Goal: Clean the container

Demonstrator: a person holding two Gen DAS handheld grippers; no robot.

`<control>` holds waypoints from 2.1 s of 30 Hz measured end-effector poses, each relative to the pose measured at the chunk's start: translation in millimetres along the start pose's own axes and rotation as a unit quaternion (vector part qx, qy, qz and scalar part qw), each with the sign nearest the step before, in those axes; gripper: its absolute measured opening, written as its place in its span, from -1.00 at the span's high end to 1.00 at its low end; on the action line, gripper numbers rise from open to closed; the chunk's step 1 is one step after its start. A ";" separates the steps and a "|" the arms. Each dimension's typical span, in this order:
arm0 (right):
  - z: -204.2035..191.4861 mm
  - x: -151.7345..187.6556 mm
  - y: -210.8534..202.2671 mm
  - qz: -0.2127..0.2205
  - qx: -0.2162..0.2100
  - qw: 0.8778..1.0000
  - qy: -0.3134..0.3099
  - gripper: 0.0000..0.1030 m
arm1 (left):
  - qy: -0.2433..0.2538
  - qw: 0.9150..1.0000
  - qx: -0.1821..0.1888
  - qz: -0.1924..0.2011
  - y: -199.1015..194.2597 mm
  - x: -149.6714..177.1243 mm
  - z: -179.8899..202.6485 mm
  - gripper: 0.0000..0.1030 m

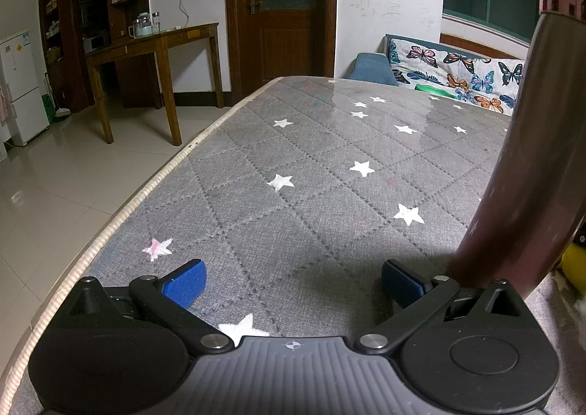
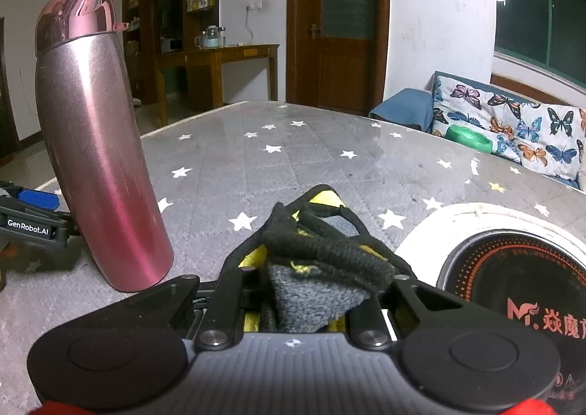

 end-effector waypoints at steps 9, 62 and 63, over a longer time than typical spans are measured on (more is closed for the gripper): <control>2.9 -0.9 0.2 0.000 -0.003 1.000 0.003 0.68 | 0.000 1.000 -0.001 0.000 -0.2 -0.3 0.9 -1.00; 0.8 -1.8 1.7 0.002 -0.006 1.000 0.008 0.68 | -0.001 1.000 0.001 0.001 -2.8 -1.0 -3.1 -1.00; 0.6 -1.6 1.6 0.003 -0.007 1.000 0.009 0.68 | -0.001 1.000 0.001 0.001 -2.8 -1.0 -2.9 -1.00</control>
Point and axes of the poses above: each gripper's, at about its wrist camera, not at the fingertips, and y roughly the way its jaws point, z to its right, x to its underside, the point moved 9 cm from there along y, roughly the way its jaws point, and after that the axes turned 12 degrees about y, right-handed, at the moved point
